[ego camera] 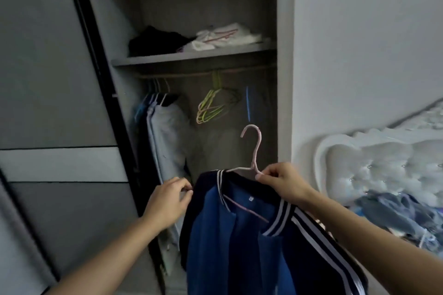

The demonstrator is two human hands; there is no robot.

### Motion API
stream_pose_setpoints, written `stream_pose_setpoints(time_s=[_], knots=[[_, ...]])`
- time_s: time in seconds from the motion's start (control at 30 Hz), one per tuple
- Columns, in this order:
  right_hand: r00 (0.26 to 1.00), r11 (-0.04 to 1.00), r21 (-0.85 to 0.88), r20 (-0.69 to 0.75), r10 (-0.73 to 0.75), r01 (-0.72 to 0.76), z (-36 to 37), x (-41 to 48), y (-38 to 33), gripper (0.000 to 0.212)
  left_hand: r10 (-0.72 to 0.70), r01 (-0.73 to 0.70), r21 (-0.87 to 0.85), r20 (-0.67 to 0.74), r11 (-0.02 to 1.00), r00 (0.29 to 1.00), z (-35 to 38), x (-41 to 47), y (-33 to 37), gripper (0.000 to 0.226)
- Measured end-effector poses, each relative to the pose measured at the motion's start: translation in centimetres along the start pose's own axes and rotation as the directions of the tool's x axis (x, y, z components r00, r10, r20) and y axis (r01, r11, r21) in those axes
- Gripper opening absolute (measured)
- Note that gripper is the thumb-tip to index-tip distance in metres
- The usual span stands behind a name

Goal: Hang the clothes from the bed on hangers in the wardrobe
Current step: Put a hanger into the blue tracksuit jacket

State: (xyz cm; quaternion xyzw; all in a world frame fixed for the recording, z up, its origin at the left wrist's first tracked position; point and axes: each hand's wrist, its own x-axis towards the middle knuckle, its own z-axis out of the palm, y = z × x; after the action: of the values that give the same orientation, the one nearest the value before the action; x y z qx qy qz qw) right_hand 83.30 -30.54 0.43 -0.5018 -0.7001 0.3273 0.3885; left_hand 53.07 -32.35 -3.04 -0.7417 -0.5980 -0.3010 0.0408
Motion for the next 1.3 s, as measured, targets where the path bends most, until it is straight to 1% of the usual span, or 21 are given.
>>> stream_pose_setpoints(time_s=[0.17,0.27,0.37,0.5,0.53,0.6,0.63,0.7,0.77,0.8,0.9,0.93,1.03,1.1,1.2,1.3], knots=[[0.996,0.994,0.075,0.022,0.081,-0.083,6.4,6.6,-3.5,0.019,-0.192,0.193,-0.018,0.013,0.981,0.981,-2.0,-0.8,-8.1,0.011],[0.989,0.980,0.136,0.034,0.144,-0.147,9.2,11.2,-5.0,0.017,-0.268,0.269,-0.040,0.039,0.962,0.963,-1.8,0.0,-12.1,0.010],[0.984,0.962,0.206,0.036,0.173,-0.177,11.3,16.4,-6.2,0.020,-0.305,0.307,-0.021,0.048,0.952,0.951,-1.4,2.2,-16.1,0.009],[0.987,0.936,0.314,0.059,0.149,-0.160,13.5,24.4,-8.0,0.029,-0.328,0.327,0.034,0.012,0.944,0.945,-0.5,8.0,-20.3,0.010],[0.987,0.922,0.351,0.065,0.150,-0.163,13.9,26.3,-8.5,0.027,-0.336,0.335,0.046,0.010,0.941,0.942,-0.3,9.7,-21.1,0.012],[0.986,0.887,0.431,0.077,0.149,-0.168,14.7,29.7,-9.6,0.014,-0.338,0.335,0.079,0.020,0.939,0.941,0.1,13.1,-22.5,0.014],[0.986,0.873,0.460,0.077,0.145,-0.164,15.2,31.3,-10.2,0.013,-0.339,0.336,0.089,0.017,0.938,0.941,0.2,14.7,-23.2,0.015],[0.987,0.850,0.503,0.055,0.154,-0.160,16.5,34.7,-11.2,0.011,-0.339,0.339,0.066,-0.011,0.939,0.941,0.3,17.6,-24.5,0.015],[0.984,0.812,0.562,0.019,0.177,-0.157,18.0,38.1,-11.9,0.022,-0.327,0.328,0.046,-0.026,0.944,0.945,0.4,19.9,-25.7,0.013],[0.982,0.797,0.584,0.003,0.189,-0.155,18.5,39.5,-12.2,0.023,-0.317,0.318,0.042,-0.028,0.947,0.948,0.4,20.9,-26.2,0.012],[0.978,0.754,0.645,-0.053,0.204,-0.122,19.6,44.3,-12.9,0.009,-0.284,0.285,0.008,-0.046,0.959,0.958,0.1,24.6,-28.2,0.010],[0.975,0.750,0.652,-0.078,0.208,-0.108,19.7,45.8,-13.2,0.010,-0.266,0.267,-0.007,-0.065,0.964,0.962,-0.1,26.1,-28.9,0.009],[0.970,0.763,0.644,-0.151,0.189,-0.048,19.9,50.8,-14.3,0.017,-0.202,0.202,-0.016,-0.119,0.979,0.972,-0.5,31.0,-31.0,0.010],[0.964,0.803,0.596,-0.204,0.169,-0.014,20.2,54.1,-15.1,0.015,-0.160,0.163,0.009,-0.143,0.987,0.977,-0.6,34.4,-32.1,0.013],[0.948,0.847,0.532,-0.271,0.165,0.005,20.9,58.9,-15.8,0.012,-0.079,0.083,0.012,-0.193,0.996,0.978,-0.4,39.1,-34.0,0.016],[0.923,0.866,0.499,-0.325,0.207,-0.018,21.8,64.0,-16.1,0.014,-0.018,0.025,0.033,-0.192,0.999,0.981,-0.2,43.1,-36.2,0.016]])
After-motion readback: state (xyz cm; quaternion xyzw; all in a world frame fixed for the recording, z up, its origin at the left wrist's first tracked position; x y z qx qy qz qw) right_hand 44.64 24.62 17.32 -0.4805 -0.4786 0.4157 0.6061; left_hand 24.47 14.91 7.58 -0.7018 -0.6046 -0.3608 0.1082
